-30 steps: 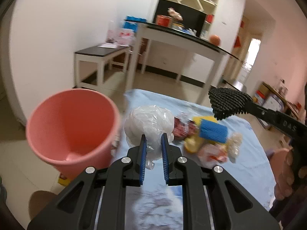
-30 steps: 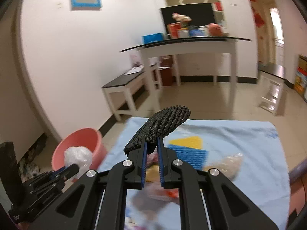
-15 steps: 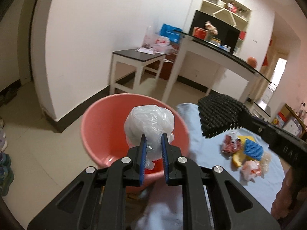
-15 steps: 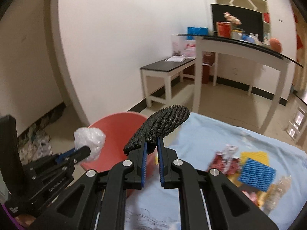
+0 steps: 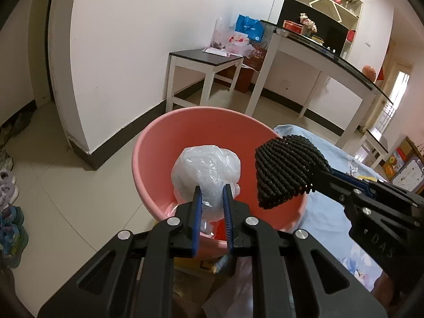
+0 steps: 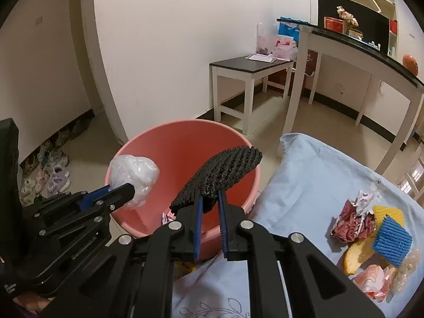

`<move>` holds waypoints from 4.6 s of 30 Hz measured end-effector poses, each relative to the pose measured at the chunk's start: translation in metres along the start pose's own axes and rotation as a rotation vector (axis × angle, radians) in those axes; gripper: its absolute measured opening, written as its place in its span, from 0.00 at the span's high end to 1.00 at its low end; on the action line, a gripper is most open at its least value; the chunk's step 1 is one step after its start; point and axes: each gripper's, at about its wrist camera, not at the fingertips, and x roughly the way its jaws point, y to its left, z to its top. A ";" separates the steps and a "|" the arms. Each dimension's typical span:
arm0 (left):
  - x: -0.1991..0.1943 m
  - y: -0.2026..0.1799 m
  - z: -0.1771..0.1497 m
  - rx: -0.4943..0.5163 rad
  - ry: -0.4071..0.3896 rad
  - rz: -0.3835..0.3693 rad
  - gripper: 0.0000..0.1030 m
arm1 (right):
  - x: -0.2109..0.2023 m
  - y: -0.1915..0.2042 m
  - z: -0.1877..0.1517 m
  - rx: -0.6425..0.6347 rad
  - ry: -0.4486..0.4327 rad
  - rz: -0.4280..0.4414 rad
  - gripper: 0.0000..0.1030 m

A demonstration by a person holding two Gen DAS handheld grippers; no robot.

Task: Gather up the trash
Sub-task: 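Carry both items over the pink bucket and open both grippers, then return both grippers to the table and close the left gripper on the clear plastic bag, then lift the clear bag with the left gripper while the right gripper grasps the bubble wrap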

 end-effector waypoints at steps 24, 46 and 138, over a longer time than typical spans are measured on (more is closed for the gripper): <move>-0.008 0.006 0.000 -0.053 0.017 -0.045 0.71 | -0.018 -0.014 -0.010 0.059 -0.014 0.030 0.61; -0.040 -0.104 -0.041 0.113 0.063 -0.183 0.71 | -0.111 -0.090 -0.092 0.293 -0.029 -0.099 0.60; -0.004 -0.224 -0.054 0.333 0.116 -0.371 0.97 | -0.124 -0.284 -0.162 0.736 -0.015 -0.223 0.80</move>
